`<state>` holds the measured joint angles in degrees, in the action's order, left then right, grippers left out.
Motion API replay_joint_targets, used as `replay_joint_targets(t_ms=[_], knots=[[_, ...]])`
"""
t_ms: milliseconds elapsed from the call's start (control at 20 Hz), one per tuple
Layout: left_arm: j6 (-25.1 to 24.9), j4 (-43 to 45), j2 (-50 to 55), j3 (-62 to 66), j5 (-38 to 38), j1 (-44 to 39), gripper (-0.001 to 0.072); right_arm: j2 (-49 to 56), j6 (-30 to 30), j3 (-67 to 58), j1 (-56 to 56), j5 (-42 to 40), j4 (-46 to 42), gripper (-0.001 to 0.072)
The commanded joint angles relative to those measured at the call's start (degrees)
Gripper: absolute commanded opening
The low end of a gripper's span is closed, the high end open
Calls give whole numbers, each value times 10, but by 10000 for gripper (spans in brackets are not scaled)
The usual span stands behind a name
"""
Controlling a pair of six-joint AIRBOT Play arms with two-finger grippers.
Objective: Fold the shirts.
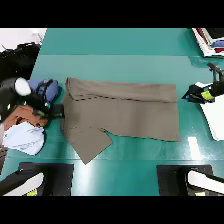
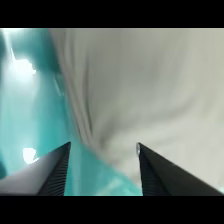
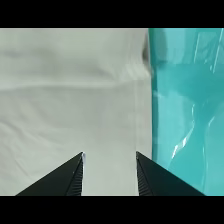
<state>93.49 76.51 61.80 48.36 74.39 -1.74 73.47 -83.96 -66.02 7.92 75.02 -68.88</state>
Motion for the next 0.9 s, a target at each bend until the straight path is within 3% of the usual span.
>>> replay_joint_targets(t_ms=[0, 350, 750, 800, 850], knots=[[39, -53, -124, -149, -4, 0, 478, -67, 5, 64, 17, -20, 3, 380], [39, -158, -148, -247, -103, 0, 477, -114, 5, 73, 21, -15, 9, 380], [25, -210, -149, -286, -181, 0, 457, -156, 5, 73, 22, 21, 12, 380], [19, -218, -149, -286, -185, 0, 188, -156, 5, 79, 25, 33, 12, 380], [10, -228, -149, -286, -189, 0, 40, -156, 5, 92, 33, 40, 13, 380]])
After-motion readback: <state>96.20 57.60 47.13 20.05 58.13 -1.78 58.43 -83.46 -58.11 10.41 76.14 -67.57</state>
